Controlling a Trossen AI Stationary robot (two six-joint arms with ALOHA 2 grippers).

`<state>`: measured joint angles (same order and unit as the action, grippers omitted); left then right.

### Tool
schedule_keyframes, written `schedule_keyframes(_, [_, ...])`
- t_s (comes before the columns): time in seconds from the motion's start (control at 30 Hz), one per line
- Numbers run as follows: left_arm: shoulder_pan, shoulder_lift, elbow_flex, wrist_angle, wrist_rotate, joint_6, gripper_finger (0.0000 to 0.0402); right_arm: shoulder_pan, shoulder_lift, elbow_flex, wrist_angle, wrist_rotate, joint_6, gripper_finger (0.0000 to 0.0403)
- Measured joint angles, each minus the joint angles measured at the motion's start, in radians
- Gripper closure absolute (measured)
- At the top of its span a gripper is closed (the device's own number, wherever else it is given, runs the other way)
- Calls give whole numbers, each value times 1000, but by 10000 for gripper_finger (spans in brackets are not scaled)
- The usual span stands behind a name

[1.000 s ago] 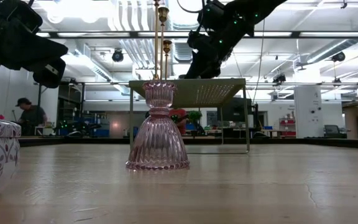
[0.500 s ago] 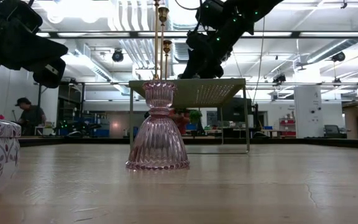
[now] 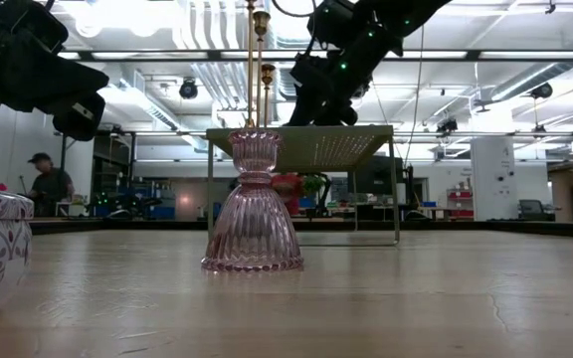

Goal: Pick & Place candle stick holders
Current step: Put the patterned light blue green scented candle on the shelf

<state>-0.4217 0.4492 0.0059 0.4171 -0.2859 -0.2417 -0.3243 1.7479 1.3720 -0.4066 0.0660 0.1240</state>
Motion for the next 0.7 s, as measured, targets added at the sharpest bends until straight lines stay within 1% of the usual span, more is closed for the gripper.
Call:
schedule_keyframes(0.2, [0, 0, 0, -2, 0, 0, 388, -2, 3, -1, 6, 17, -3, 94])
schedule_keyframes(0.7, [0, 0, 0, -2, 0, 0, 388, -1, 4, -3, 31, 12, -19, 94])
